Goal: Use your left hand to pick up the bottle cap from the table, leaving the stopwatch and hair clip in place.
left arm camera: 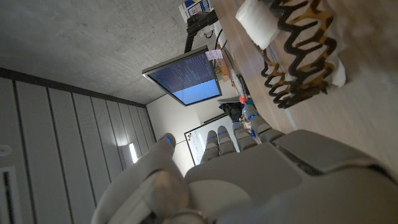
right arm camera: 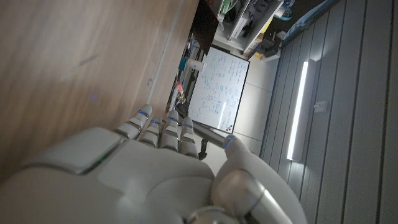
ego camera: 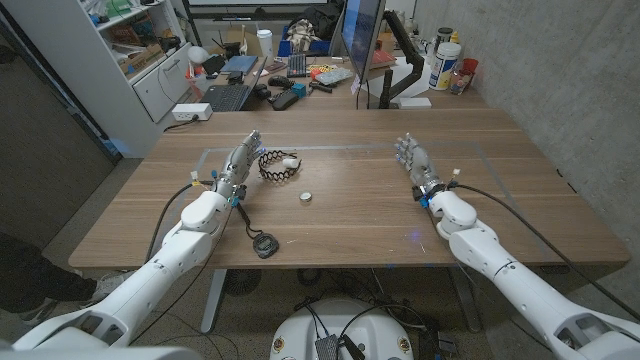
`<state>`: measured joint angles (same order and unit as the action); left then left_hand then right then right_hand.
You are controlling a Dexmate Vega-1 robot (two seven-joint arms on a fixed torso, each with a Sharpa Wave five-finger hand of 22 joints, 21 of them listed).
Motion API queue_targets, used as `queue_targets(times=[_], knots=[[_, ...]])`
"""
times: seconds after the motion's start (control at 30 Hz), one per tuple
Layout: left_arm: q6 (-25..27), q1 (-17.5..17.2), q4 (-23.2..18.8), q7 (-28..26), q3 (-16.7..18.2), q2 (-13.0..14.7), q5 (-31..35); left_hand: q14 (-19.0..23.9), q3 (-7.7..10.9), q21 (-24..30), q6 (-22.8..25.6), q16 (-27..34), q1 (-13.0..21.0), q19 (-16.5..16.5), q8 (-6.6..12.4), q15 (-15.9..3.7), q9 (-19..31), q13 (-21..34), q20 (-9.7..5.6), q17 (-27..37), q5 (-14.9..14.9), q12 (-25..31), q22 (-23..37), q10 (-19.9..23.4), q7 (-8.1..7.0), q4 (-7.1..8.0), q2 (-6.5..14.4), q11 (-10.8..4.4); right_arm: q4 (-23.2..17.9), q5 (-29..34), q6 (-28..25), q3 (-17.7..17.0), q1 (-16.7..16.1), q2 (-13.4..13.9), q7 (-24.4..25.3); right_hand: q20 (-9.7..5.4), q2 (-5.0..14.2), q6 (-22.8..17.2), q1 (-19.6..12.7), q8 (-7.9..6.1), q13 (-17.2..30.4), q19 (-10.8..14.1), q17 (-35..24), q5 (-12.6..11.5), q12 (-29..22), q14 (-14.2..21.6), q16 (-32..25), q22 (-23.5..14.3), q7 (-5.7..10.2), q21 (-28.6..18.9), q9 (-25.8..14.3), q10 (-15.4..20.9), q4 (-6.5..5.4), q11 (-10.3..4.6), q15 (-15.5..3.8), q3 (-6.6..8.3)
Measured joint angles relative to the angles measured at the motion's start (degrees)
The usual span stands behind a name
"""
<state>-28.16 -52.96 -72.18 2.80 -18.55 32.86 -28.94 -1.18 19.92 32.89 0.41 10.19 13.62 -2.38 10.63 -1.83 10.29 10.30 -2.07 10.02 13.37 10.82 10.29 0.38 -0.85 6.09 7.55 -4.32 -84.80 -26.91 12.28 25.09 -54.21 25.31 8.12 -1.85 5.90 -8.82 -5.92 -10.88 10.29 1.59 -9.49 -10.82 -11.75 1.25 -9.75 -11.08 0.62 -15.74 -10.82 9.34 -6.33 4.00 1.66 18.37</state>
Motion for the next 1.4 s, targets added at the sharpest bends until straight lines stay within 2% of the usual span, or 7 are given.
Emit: queue_targets(times=[0.07,0.1,0.2,0.67,0.93,1.17,1.4], knots=[[-0.54,-1.18,0.46,0.04,0.55,0.7,0.24,0.0,0.0,0.0,0.0,0.0,0.0,0.0,0.0,0.0,0.0,0.0,0.0,0.0,0.0,0.0,0.0,0.0,0.0,0.0,0.0,0.0,-0.35,3.58,-1.36,0.02,-0.13,-0.09,3.77,0.0,0.0,0.0,0.0,0.0,0.0,0.0,0.0,0.0,0.0,0.19,0.0,0.0,0.0,0.0,0.0,0.0,0.0,0.0,0.19,0.0],[-6.04,-1.44,0.56,0.36,0.66,0.83,3.11,0.0,0.0,0.0,0.0,0.0,0.0,0.0,0.0,0.0,0.0,0.0,0.0,0.0,0.0,0.0,0.0,0.0,0.0,0.0,0.0,0.0,-3.75,4.94,-1.95,0.39,-2.09,-1.38,4.89,0.0,0.0,0.0,0.0,0.0,0.0,0.0,0.0,0.0,0.0,0.19,0.0,0.0,0.0,0.0,0.0,0.0,0.0,0.0,0.19,0.0],[-10.25,-1.74,1.1,1.29,0.89,1.04,4.95,0.0,0.0,0.0,0.0,0.0,0.0,0.0,0.0,0.0,0.0,0.0,0.0,0.0,0.0,0.0,0.0,0.0,0.0,0.0,0.0,0.0,-6.68,7.59,-3.05,0.42,-3.49,-2.87,6.48,0.0,0.0,0.0,0.0,0.0,0.0,0.0,0.0,0.0,0.0,0.19,0.0,0.0,0.0,0.0,0.0,-0.01,0.0,0.0,0.19,0.0],[-22.7,3.81,7.86,5.46,1.68,-1.63,7.45,0.33,0.0,0.0,0.54,0.34,0.0,0.0,0.0,0.06,-0.01,-0.01,0.01,-0.01,0.0,0.16,-0.01,0.13,-0.53,0.0,0.0,0.14,-11.75,15.22,-5.89,-0.84,-5.52,-5.35,5.74,-0.21,0.0,-0.26,0.0,0.0,-0.01,0.21,0.01,0.0,-0.18,0.58,-0.43,0.01,-0.15,0.0,0.01,0.62,0.0,-0.19,0.57,0.0],[-29.46,8.98,12.26,8.17,2.17,-2.68,7.96,3.32,0.24,0.0,2.16,1.08,0.0,1.05,0.62,1.04,-0.02,-0.01,3.77,0.02,0.0,0.85,-0.01,2.89,-2.59,0.24,0.0,0.45,-8.4,17.33,-2.4,-0.97,0.38,-7.11,1.0,0.76,0.0,-1.12,0.0,-0.43,-0.01,1.98,0.01,0.0,-0.44,2.88,-0.87,0.01,0.09,-0.44,0.16,1.84,0.16,-0.21,1.21,0.16],[-29.17,11.85,13.4,10.79,2.87,-2.88,4.74,3.85,0.23,0.0,2.56,1.09,-0.01,1.22,0.62,1.58,-0.02,-0.01,4.76,0.26,0.0,0.84,-0.01,3.07,-2.97,0.24,0.0,0.64,-5.47,18.87,-0.16,-0.57,4.89,-7.7,-2.2,1.35,0.0,-1.43,0.0,-0.43,-0.01,2.57,0.02,-0.23,-0.44,3.29,-0.87,0.02,0.41,-0.44,0.16,2.35,0.23,-0.31,1.62,0.23],[-26.63,13.0,12.75,5.67,4.39,-1.21,10.41,4.21,0.47,-0.06,3.1,1.09,0.77,1.24,0.63,1.94,-0.02,-0.01,5.38,0.23,-0.01,0.84,-0.02,3.07,-3.5,-0.01,-0.53,0.63,-3.24,19.95,1.07,-0.35,8.43,-7.98,-4.07,1.35,0.0,-1.43,0.0,-0.43,-0.02,2.56,0.02,-0.23,-0.44,3.39,-0.87,0.02,0.41,-0.44,0.16,2.35,0.24,-0.31,1.71,0.23]])
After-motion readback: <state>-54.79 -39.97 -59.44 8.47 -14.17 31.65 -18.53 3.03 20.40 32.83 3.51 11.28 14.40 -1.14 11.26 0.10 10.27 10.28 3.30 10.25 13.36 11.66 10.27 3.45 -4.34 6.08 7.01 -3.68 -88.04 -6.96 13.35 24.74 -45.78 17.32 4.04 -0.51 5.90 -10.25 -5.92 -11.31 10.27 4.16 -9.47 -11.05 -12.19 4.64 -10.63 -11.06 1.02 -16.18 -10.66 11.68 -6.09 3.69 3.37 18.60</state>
